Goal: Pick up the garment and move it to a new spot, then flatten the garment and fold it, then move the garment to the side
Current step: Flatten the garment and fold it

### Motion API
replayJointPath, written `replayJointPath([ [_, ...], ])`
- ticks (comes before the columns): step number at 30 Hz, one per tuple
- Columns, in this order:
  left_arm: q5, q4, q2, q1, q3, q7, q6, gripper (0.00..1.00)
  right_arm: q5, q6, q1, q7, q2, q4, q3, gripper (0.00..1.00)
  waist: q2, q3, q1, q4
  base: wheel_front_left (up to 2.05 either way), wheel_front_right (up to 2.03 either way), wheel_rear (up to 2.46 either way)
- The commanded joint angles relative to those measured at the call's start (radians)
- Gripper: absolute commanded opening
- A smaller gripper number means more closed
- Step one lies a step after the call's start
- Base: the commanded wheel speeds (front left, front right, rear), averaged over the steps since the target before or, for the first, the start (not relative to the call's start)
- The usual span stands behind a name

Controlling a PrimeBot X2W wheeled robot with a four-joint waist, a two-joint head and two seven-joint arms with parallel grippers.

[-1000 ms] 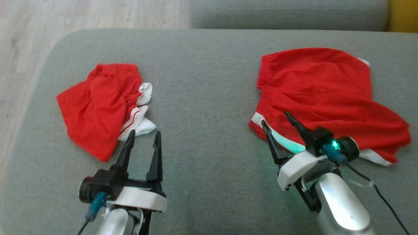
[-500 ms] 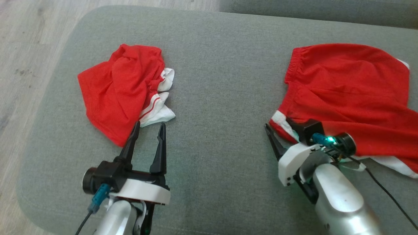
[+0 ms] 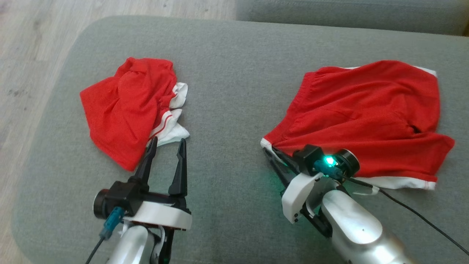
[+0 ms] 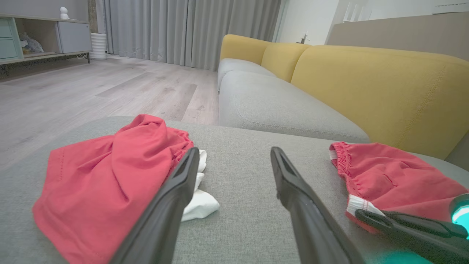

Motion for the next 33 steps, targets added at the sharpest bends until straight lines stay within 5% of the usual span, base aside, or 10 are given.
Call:
replayJointPath([
  [1,0.005,-0.025,0.001,-0.026,0.033,-0.009,0.001,1.00,0.012,-0.001,-0.029,-0.014,0.012,-0.032,0.019,1.00,0.0000,-0.009,0.0000,-0.008,0.00,0.00,0.00],
  [8,0.007,-0.024,0.004,-0.008,0.045,-0.009,0.003,1.00,0.018,-0.001,0.009,-0.072,0.012,-0.057,-0.065,1.00,0.0000,-0.052,0.0000,-0.056,0.00,0.00,0.00],
  [23,0.010,-0.036,0.010,0.043,0.056,-0.009,0.013,1.00,-0.082,-0.001,0.351,-0.119,0.012,-0.287,-0.564,1.00,0.0000,-0.125,0.0000,-0.175,0.00,0.00,0.00],
  [33,0.013,-0.045,0.014,0.028,0.049,-0.009,0.008,1.00,-0.054,-0.001,0.354,-0.059,0.012,-0.267,-0.691,1.00,0.0000,-0.085,0.0000,-0.208,0.00,0.00,0.00],
])
